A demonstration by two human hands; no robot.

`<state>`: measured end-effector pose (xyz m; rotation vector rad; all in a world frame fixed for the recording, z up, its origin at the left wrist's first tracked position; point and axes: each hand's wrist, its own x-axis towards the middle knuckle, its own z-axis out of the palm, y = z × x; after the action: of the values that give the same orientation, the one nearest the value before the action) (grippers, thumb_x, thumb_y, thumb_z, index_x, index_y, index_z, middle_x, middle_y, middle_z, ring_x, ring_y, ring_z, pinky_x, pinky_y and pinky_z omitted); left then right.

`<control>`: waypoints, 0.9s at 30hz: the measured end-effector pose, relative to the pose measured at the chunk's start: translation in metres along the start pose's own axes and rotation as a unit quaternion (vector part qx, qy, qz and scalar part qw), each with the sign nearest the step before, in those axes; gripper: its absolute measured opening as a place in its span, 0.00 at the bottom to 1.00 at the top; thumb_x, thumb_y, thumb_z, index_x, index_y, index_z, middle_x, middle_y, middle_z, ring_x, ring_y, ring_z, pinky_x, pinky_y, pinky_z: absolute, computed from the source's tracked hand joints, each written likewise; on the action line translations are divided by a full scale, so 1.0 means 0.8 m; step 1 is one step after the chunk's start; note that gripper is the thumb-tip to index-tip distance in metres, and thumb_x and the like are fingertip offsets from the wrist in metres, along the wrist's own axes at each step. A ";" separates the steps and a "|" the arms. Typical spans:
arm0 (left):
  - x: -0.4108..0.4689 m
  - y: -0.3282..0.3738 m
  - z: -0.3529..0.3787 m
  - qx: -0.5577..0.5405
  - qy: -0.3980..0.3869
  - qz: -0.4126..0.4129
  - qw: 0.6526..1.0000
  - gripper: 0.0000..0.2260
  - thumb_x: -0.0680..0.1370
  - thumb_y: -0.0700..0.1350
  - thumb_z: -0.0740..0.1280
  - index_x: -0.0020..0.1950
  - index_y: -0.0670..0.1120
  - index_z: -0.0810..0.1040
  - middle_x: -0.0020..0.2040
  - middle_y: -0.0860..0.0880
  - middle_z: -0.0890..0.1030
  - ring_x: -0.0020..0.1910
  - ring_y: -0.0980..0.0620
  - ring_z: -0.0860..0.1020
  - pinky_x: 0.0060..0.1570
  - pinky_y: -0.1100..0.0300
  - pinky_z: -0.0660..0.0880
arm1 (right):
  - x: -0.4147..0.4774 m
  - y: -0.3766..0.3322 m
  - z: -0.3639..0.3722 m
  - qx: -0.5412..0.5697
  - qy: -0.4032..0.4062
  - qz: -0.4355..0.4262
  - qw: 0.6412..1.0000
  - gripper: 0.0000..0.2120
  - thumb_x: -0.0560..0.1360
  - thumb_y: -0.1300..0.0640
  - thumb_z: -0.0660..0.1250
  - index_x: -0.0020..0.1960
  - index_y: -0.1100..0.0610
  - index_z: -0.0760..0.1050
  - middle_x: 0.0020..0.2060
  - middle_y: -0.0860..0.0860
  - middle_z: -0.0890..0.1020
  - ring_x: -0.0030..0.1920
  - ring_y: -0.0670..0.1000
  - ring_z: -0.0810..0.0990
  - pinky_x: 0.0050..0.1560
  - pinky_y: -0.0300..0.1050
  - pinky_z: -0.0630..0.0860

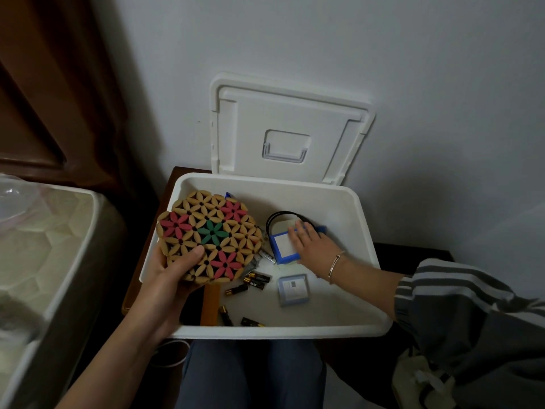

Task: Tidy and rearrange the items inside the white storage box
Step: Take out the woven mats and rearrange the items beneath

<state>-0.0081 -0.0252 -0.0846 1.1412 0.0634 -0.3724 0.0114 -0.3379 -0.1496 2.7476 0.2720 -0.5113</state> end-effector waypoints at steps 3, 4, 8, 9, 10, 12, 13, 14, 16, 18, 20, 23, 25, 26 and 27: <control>0.001 -0.001 -0.001 0.000 -0.003 -0.001 1.000 0.26 0.68 0.49 0.74 0.64 0.60 0.73 0.61 0.49 0.80 0.59 0.47 0.80 0.47 0.55 0.80 | 0.006 -0.001 -0.011 -0.005 0.004 -0.012 1.000 0.38 0.80 0.47 0.58 0.76 0.63 0.40 0.76 0.64 0.48 0.75 0.64 0.51 0.70 0.57 0.64; 0.001 -0.001 -0.001 0.001 -0.004 -0.001 1.000 0.26 0.68 0.49 0.74 0.65 0.60 0.73 0.61 0.49 0.80 0.59 0.47 0.80 0.47 0.55 0.80 | 0.006 -0.002 -0.014 0.002 0.004 -0.011 1.000 0.38 0.79 0.46 0.59 0.77 0.62 0.41 0.76 0.63 0.50 0.75 0.63 0.52 0.69 0.57 0.66; 0.001 0.000 -0.001 0.001 -0.009 -0.001 1.000 0.26 0.67 0.50 0.75 0.64 0.60 0.73 0.61 0.49 0.80 0.58 0.47 0.80 0.46 0.56 0.80 | 0.004 0.001 -0.022 0.037 0.030 -0.006 0.999 0.38 0.76 0.46 0.64 0.77 0.58 0.48 0.74 0.57 0.58 0.73 0.57 0.58 0.62 0.55 0.72; 0.001 0.000 -0.001 0.001 -0.007 -0.003 1.000 0.26 0.67 0.50 0.75 0.64 0.60 0.73 0.61 0.49 0.81 0.58 0.47 0.81 0.46 0.56 0.80 | 0.004 0.003 -0.024 0.042 0.040 -0.009 0.998 0.38 0.75 0.47 0.65 0.76 0.57 0.50 0.73 0.56 0.61 0.72 0.57 0.61 0.61 0.54 0.72; 0.001 0.000 0.000 0.002 -0.006 -0.004 1.000 0.26 0.67 0.50 0.75 0.64 0.60 0.73 0.61 0.49 0.81 0.58 0.47 0.81 0.46 0.56 0.80 | 0.004 0.004 -0.025 0.046 0.051 -0.013 0.998 0.37 0.74 0.47 0.67 0.75 0.57 0.53 0.71 0.55 0.63 0.70 0.56 0.63 0.61 0.53 0.72; 0.002 0.000 0.000 0.000 -0.003 -0.006 1.000 0.27 0.67 0.50 0.75 0.65 0.60 0.73 0.61 0.50 0.81 0.58 0.47 0.81 0.46 0.56 0.81 | 0.005 0.006 -0.027 0.048 0.065 -0.021 0.997 0.36 0.71 0.47 0.69 0.73 0.56 0.57 0.67 0.54 0.67 0.67 0.55 0.67 0.62 0.51 0.71; 0.002 0.001 0.000 -0.001 -0.001 -0.007 1.000 0.27 0.67 0.50 0.75 0.65 0.60 0.72 0.61 0.50 0.81 0.58 0.48 0.81 0.45 0.56 0.81 | 0.006 0.008 -0.027 0.049 0.069 -0.023 0.996 0.36 0.71 0.46 0.70 0.72 0.56 0.59 0.66 0.53 0.68 0.66 0.55 0.67 0.63 0.51 0.70; 0.002 0.001 0.000 -0.002 0.000 -0.007 1.000 0.28 0.67 0.50 0.75 0.65 0.60 0.72 0.61 0.50 0.81 0.58 0.48 0.81 0.45 0.56 0.81 | 0.006 0.010 -0.028 0.052 0.071 -0.023 0.996 0.36 0.70 0.46 0.71 0.71 0.55 0.59 0.66 0.53 0.68 0.66 0.54 0.67 0.64 0.50 0.69; 0.001 0.001 0.000 -0.003 0.004 -0.008 1.000 0.29 0.66 0.50 0.75 0.66 0.59 0.72 0.60 0.50 0.81 0.58 0.47 0.81 0.46 0.56 0.81 | 0.005 0.013 -0.029 0.057 0.071 -0.017 0.996 0.38 0.69 0.44 0.72 0.71 0.56 0.59 0.67 0.53 0.68 0.67 0.54 0.67 0.66 0.51 0.67; 0.001 0.001 0.001 -0.002 0.009 -0.011 1.000 0.30 0.65 0.51 0.75 0.66 0.59 0.71 0.60 0.50 0.81 0.57 0.47 0.81 0.46 0.55 0.81 | 0.003 0.015 -0.030 0.055 0.071 -0.013 0.996 0.40 0.69 0.44 0.72 0.72 0.56 0.58 0.68 0.53 0.67 0.68 0.55 0.66 0.67 0.51 0.66; 0.001 0.001 0.001 -0.004 0.009 -0.011 1.000 0.30 0.65 0.51 0.75 0.65 0.59 0.72 0.60 0.50 0.81 0.57 0.48 0.81 0.45 0.56 0.81 | 0.001 0.015 -0.032 0.049 0.072 -0.013 0.996 0.40 0.68 0.44 0.72 0.73 0.55 0.57 0.69 0.53 0.66 0.68 0.55 0.66 0.67 0.52 0.66; 0.001 0.001 0.001 -0.007 0.007 -0.011 1.000 0.28 0.65 0.51 0.76 0.64 0.59 0.73 0.60 0.50 0.81 0.57 0.48 0.81 0.45 0.56 0.81 | -0.002 0.014 -0.035 0.042 0.074 -0.012 0.996 0.40 0.68 0.44 0.72 0.73 0.55 0.57 0.70 0.53 0.65 0.69 0.54 0.65 0.68 0.52 0.65; 0.002 0.002 0.001 -0.008 0.007 -0.011 1.000 0.27 0.65 0.51 0.76 0.63 0.60 0.73 0.60 0.50 0.81 0.57 0.48 0.81 0.44 0.56 0.81 | -0.005 0.015 -0.034 0.035 0.074 -0.014 0.997 0.41 0.68 0.43 0.72 0.73 0.55 0.57 0.69 0.53 0.66 0.69 0.54 0.65 0.68 0.52 0.65; 0.002 0.001 0.001 -0.009 0.006 -0.012 1.000 0.28 0.65 0.51 0.76 0.63 0.60 0.73 0.60 0.50 0.81 0.57 0.48 0.81 0.44 0.56 0.81 | -0.007 0.016 -0.032 0.030 0.071 -0.017 0.997 0.41 0.68 0.43 0.72 0.73 0.55 0.57 0.69 0.53 0.66 0.68 0.54 0.65 0.68 0.52 0.66; 0.002 0.001 0.001 -0.010 0.006 -0.012 1.000 0.28 0.65 0.50 0.76 0.64 0.59 0.73 0.60 0.50 0.81 0.57 0.48 0.81 0.44 0.56 0.81 | -0.009 0.016 -0.031 0.025 0.068 -0.019 0.997 0.41 0.68 0.43 0.72 0.73 0.55 0.57 0.69 0.53 0.66 0.68 0.54 0.65 0.67 0.52 0.66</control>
<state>-0.0066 -0.0259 -0.0837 1.1245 0.0924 -0.3856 0.0158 -0.3421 -0.1215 2.8359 0.3494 -0.3449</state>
